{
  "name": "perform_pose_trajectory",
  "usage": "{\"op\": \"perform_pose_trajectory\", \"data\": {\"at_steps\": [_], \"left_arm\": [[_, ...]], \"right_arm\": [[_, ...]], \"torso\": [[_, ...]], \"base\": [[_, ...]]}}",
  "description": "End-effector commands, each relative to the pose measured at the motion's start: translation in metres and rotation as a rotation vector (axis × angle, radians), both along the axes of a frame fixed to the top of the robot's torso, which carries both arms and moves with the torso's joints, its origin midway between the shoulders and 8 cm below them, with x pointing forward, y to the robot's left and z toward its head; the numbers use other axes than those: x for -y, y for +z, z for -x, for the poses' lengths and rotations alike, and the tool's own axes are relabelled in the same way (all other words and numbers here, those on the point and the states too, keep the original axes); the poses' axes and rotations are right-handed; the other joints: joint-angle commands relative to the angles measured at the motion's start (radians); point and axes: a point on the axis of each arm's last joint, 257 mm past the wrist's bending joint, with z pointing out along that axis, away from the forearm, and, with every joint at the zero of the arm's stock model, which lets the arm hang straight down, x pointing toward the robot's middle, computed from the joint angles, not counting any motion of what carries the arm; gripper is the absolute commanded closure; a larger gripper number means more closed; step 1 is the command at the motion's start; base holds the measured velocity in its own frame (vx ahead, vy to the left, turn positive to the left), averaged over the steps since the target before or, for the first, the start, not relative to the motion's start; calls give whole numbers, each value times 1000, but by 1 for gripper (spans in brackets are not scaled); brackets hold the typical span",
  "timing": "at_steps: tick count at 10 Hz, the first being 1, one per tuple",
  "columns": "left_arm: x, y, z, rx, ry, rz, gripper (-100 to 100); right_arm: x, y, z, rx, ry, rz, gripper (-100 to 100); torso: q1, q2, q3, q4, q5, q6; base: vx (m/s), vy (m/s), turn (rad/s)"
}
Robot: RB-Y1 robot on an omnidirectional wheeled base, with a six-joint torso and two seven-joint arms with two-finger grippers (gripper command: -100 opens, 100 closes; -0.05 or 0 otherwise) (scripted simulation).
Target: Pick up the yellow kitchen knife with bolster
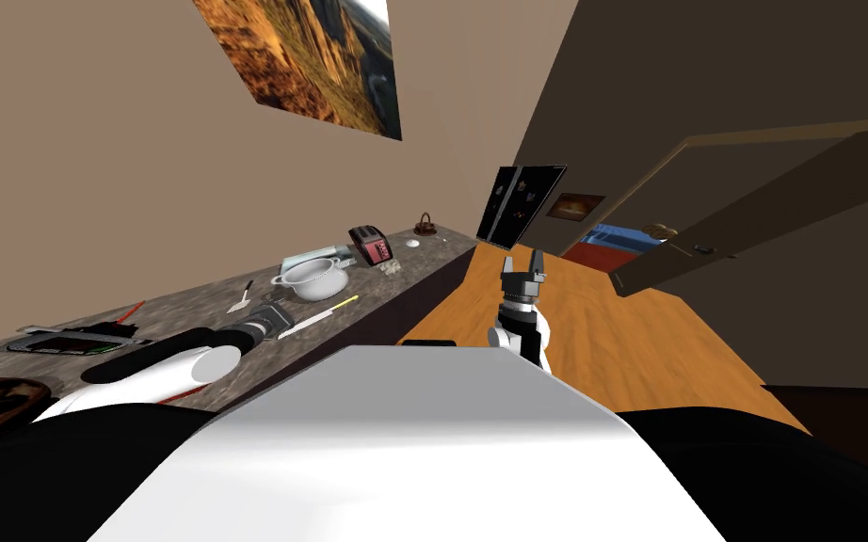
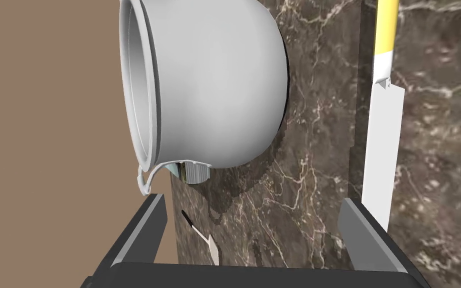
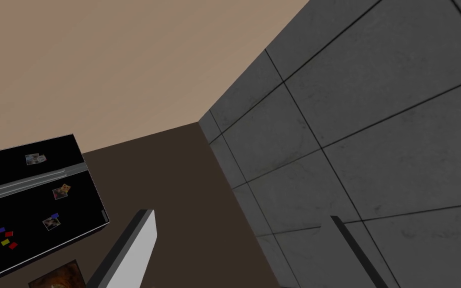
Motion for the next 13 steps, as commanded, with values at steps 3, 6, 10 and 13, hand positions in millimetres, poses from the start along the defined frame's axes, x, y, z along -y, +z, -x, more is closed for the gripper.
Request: {"op": "perform_pose_trajectory", "data": {"at_steps": [3, 6, 10, 13], "left_arm": [[-14, -20, 26, -107, 42, 41, -100], [-18, -32, 41, -175, 62, 68, -100], [-26, -45, 64, -267, 96, 101, -100], [-32, -54, 84, -343, 124, 127, -100]], "right_arm": [[0, 0, 0, 0, 0, 0, 0], [0, 0, 0, 0, 0, 0, 0], [0, 0, 0, 0, 0, 0, 0], [0, 0, 0, 0, 0, 0, 0]], "torso": [[-1, -1, -1, 0, 0, 0], [0, -1, -1, 0, 0, 0], [2, 0, 0, 0, 0, 0], [1, 1, 0, 0, 0, 0]], "base": [[99, -67, 43], [89, -50, 32], [78, -36, 28], [67, -38, 21]]}}
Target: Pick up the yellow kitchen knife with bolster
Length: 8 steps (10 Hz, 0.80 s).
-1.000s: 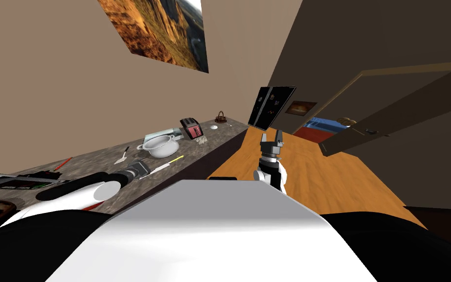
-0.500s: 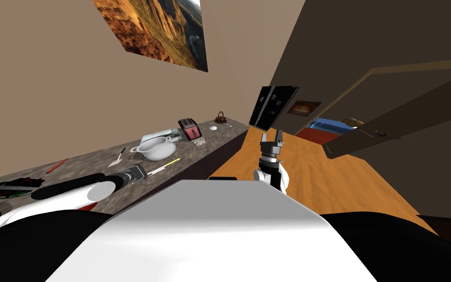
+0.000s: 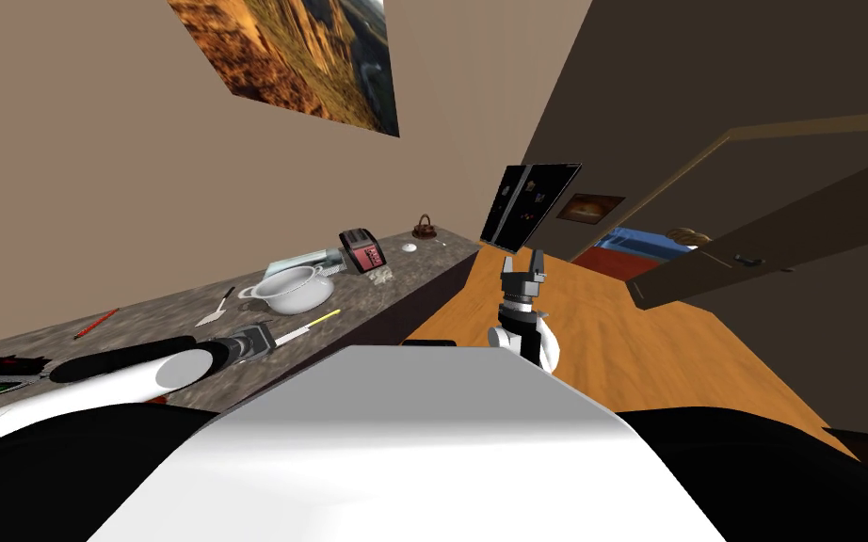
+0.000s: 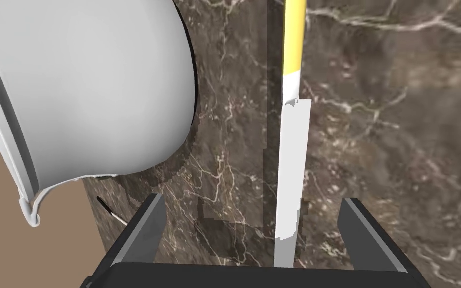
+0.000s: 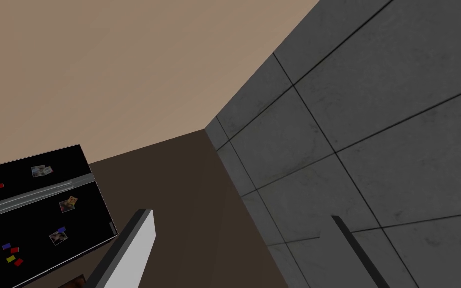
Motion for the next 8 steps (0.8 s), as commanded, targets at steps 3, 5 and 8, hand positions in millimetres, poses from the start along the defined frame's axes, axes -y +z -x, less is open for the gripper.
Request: {"op": "perform_pose_trajectory", "data": {"at_steps": [3, 5, 8], "left_arm": [[-4, -11, 24, -89, 32, 34, -100], [-5, -16, 36, -132, 48, 50, -100], [-5, -17, 39, -142, 51, 54, 0]], "right_arm": [[0, 0, 0, 0, 0, 0, 0], [0, 0, 0, 0, 0, 0, 0], [0, 0, 0, 0, 0, 0, 0]], "torso": [[0, -1, 0, 0, 0, 0], [1, -1, -1, 0, 0, 0], [2, 1, 1, 0, 0, 0]], "base": [[78, -33, 20], [78, -29, 15], [36, -11, 5]]}}
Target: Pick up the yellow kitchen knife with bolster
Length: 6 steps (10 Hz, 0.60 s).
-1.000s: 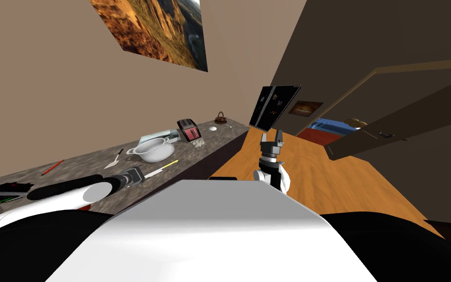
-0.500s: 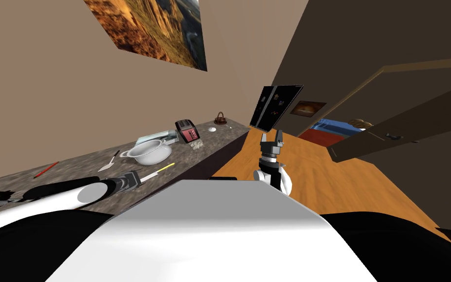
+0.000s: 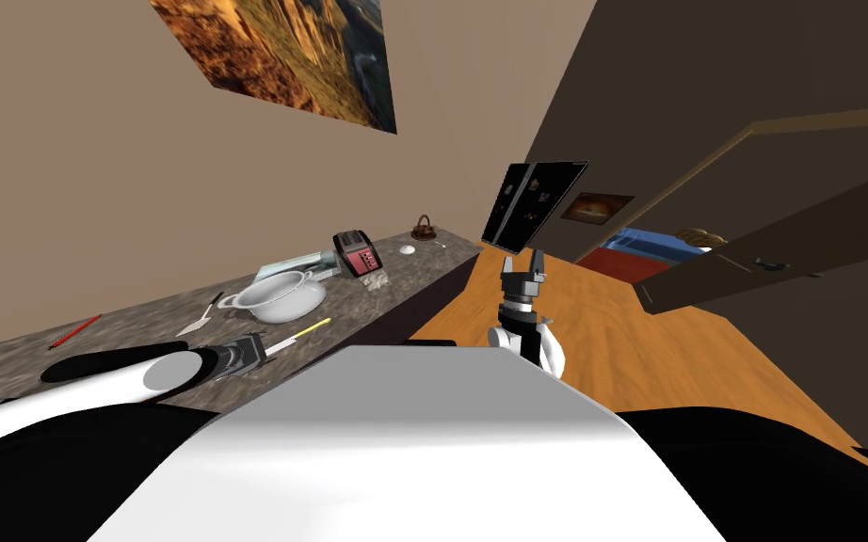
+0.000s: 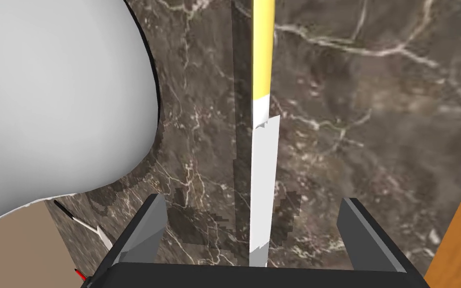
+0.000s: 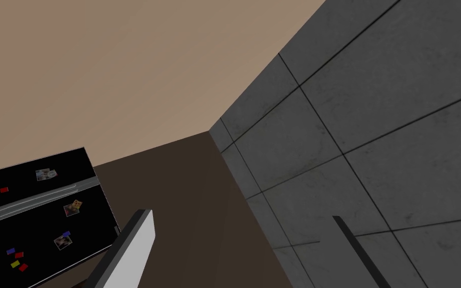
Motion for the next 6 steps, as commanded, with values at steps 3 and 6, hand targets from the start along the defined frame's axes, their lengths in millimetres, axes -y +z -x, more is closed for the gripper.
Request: {"op": "perform_pose_trajectory", "data": {"at_steps": [3, 6], "left_arm": [[-3, -8, -1, 4, 6, -2, -100], [-4, -9, -2, 5, 6, -3, 100]], "right_arm": [[0, 0, 0, 0, 0, 0, 0], [0, 0, 0, 0, 0, 0, 0]], "torso": [[1, 1, 1, 0, 0, 0], [0, 1, 1, 0, 0, 0]], "base": [[-2, 9, -25], [0, 0, 0]]}}
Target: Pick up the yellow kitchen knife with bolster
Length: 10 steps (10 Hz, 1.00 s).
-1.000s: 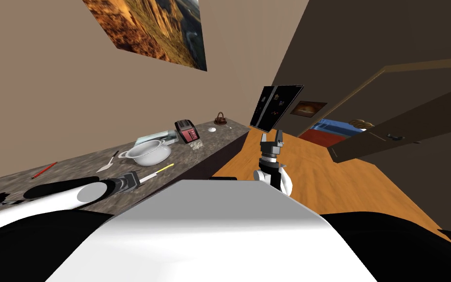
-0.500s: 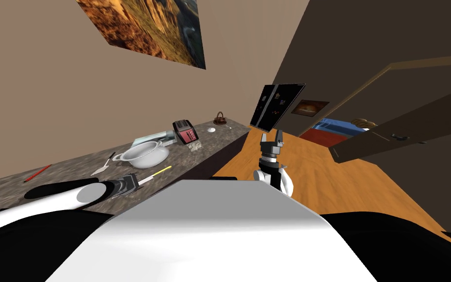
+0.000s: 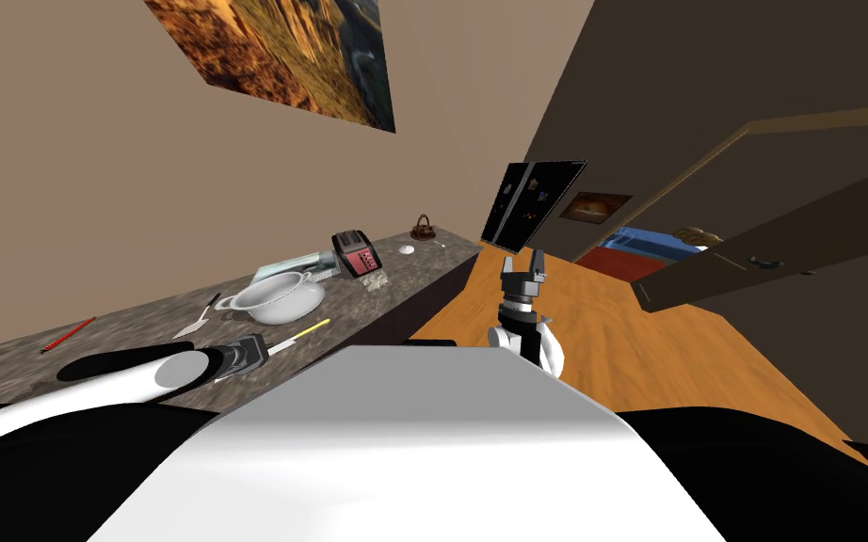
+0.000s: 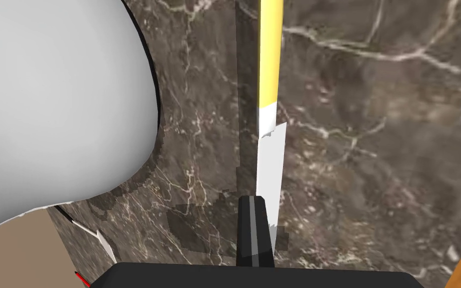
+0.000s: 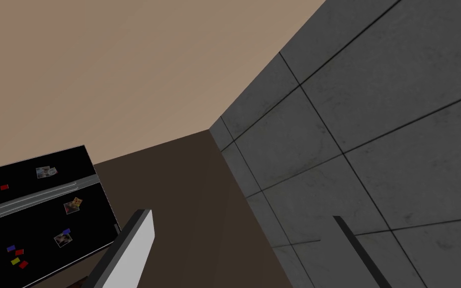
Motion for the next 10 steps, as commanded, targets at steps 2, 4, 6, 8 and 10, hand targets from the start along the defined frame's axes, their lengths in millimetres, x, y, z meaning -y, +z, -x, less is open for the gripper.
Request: {"op": "perform_pose_trajectory", "data": {"at_steps": [2, 4, 6, 8, 10], "left_arm": [[0, 0, 0, 0, 0, 0, 100], [-5, 10, 6, -1, 17, -11, -100], [-12, 22, 15, -2, 41, -26, -100], [-18, 32, 26, -8, 70, -37, -100], [-23, 39, 38, -21, 100, -39, -100]], "right_arm": [[0, 0, 0, 0, 0, 0, 0], [0, 0, 0, 0, 0, 0, 0], [0, 0, 0, 0, 0, 0, 0], [0, 0, 0, 0, 0, 0, 0], [0, 0, 0, 0, 0, 0, 0]], "torso": [[0, 0, 0, 0, 0, 0], [0, 0, 0, 0, 0, 0], [-2, 3, 2, 1, -1, 0], [-3, 3, 2, 1, -1, 0], [-3, 2, 1, 1, -1, 0]], "base": [[0, 0, 0], [-18, -16, -38], [-53, -41, -62], [-36, -45, -61], [-27, -33, -78]]}}
